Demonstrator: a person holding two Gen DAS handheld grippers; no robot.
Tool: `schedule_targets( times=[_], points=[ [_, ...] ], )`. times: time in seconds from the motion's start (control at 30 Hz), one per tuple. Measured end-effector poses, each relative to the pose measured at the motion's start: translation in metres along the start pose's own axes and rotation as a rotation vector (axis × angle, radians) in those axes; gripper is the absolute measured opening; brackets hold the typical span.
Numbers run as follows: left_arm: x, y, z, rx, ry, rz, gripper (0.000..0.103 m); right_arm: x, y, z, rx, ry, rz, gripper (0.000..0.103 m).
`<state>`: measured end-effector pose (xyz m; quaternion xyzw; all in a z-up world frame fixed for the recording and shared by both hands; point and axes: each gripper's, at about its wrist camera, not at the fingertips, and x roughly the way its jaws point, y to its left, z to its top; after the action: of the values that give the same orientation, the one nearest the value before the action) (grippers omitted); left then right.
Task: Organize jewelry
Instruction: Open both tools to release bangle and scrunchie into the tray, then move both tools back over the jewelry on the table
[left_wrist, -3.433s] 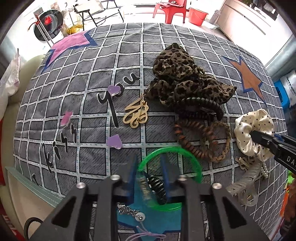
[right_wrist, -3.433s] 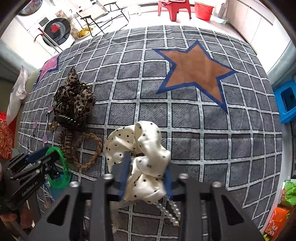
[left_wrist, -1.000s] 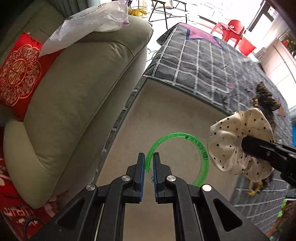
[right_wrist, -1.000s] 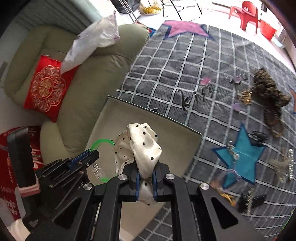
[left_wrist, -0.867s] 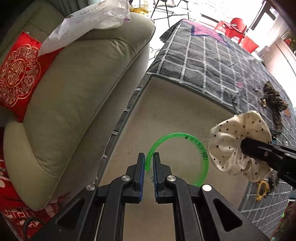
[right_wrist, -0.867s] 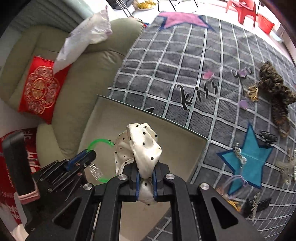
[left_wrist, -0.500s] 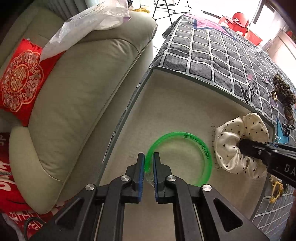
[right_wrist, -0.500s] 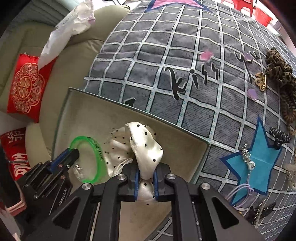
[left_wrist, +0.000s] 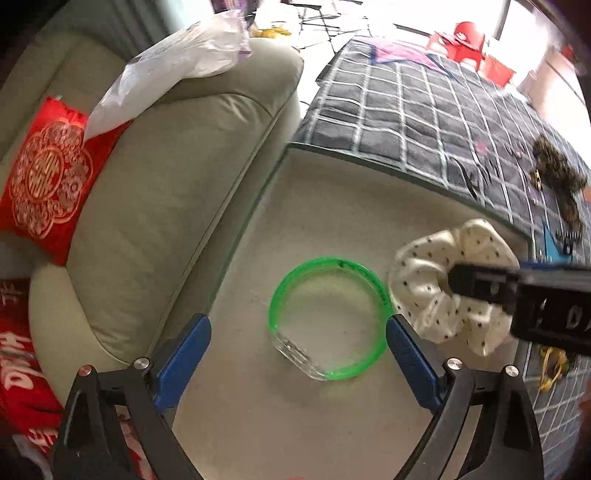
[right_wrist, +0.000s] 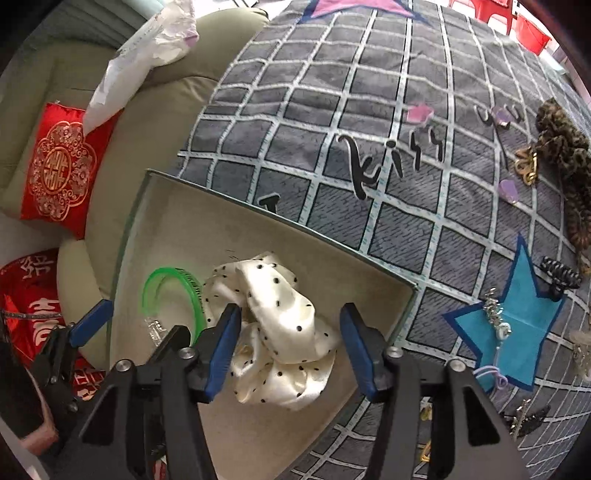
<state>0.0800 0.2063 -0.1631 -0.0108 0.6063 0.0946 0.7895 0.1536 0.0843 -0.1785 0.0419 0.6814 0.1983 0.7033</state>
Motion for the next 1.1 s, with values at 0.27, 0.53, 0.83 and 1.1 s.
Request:
schedule_targets(
  times=[0.27, 0.53, 0.83, 1.1],
  points=[
    [-0.021, 0.004, -0.008, -0.015, 0.003, -0.003, 0.103, -0.043, -0.006, -0.005, 0.037, -0.062, 0.036, 0.071],
    [-0.055, 0.008, -0.012, -0.001, 0.007, -0.006, 0.103, -0.081, -0.014, -0.032, 0.056, -0.107, 0.023, 0.09],
    [-0.089, 0.005, -0.018, 0.019, -0.039, 0.05, 0.103, -0.121, -0.026, -0.07, 0.07, -0.151, 0.003, 0.091],
    [-0.104, -0.018, -0.018, 0.088, -0.04, -0.025, 0.103, -0.157, -0.07, -0.118, 0.18, -0.185, 0.032, 0.091]
  ],
)
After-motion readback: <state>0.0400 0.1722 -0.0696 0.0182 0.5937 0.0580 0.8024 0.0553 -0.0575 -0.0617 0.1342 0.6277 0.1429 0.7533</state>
